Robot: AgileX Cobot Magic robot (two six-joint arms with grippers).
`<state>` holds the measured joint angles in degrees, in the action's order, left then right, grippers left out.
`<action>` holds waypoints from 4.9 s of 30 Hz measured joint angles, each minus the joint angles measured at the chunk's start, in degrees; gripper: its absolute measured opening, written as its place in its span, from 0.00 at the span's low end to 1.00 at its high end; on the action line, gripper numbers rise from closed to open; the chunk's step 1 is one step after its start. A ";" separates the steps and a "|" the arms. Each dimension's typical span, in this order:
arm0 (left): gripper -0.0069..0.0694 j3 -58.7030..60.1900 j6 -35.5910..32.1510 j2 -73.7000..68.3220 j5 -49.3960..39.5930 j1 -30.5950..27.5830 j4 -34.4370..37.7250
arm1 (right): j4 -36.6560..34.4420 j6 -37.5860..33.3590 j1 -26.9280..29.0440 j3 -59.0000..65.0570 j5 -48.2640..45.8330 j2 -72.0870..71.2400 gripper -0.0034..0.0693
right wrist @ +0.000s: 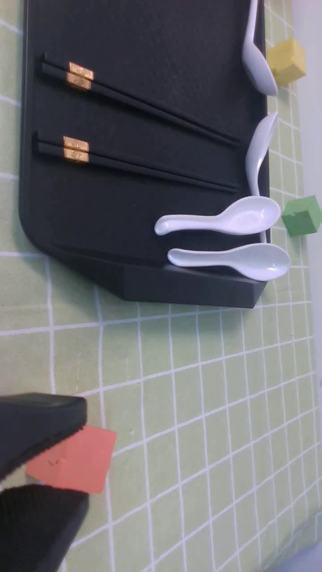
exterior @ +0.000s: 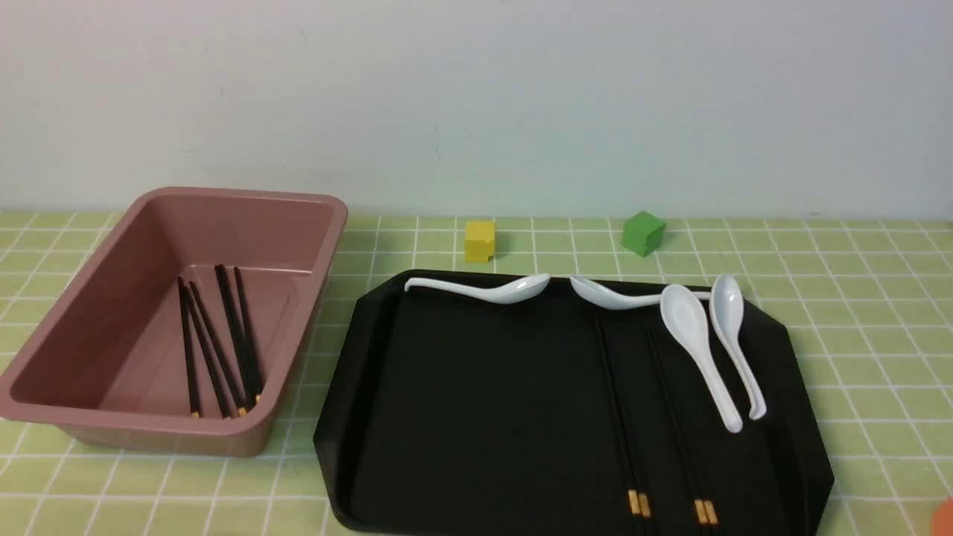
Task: On green tablecloth take chopsticks from black tray and put them in box.
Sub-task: 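Move the gripper over the chopsticks on the black tray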
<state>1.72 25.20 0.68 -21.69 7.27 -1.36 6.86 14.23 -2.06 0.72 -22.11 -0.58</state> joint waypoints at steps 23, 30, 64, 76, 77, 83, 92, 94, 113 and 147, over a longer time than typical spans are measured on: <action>0.19 0.00 0.00 0.00 0.00 0.00 0.00 | 0.00 0.00 0.00 0.00 0.00 0.00 0.38; 0.20 0.00 0.00 0.00 0.00 0.00 0.00 | 0.00 0.00 0.00 0.00 0.00 0.00 0.38; 0.24 0.00 0.00 0.00 0.00 0.00 0.00 | -39.55 25.60 0.00 0.65 3.20 0.00 0.38; 0.24 0.00 0.00 0.00 0.00 0.00 0.00 | -40.96 8.26 0.00 -6.60 13.54 0.43 0.30; 0.25 0.00 0.00 0.00 0.00 0.00 0.00 | -40.48 4.01 0.00 -8.78 14.28 1.19 0.26; 0.26 0.00 0.00 0.00 0.00 0.00 0.00 | -33.79 -15.29 0.00 -24.16 3.63 16.96 0.04; 0.27 0.00 0.00 0.00 0.00 0.00 0.00 | -25.51 -16.62 -0.06 -36.23 -27.02 57.59 0.05; 0.27 0.00 0.00 0.00 0.00 0.00 0.00 | -28.02 -19.75 -1.23 -39.73 -29.57 67.28 0.05; 0.29 0.00 0.00 0.00 -0.05 0.00 0.00 | -11.08 2.51 -24.95 -72.30 -28.77 104.00 0.16; 0.32 0.00 0.00 0.00 -0.11 0.00 0.00 | -26.23 -4.60 -25.07 -84.89 -32.95 106.57 0.23</action>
<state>1.72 25.20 0.68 -21.80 7.27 -1.36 -19.37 9.63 -27.14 -84.17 -55.06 105.99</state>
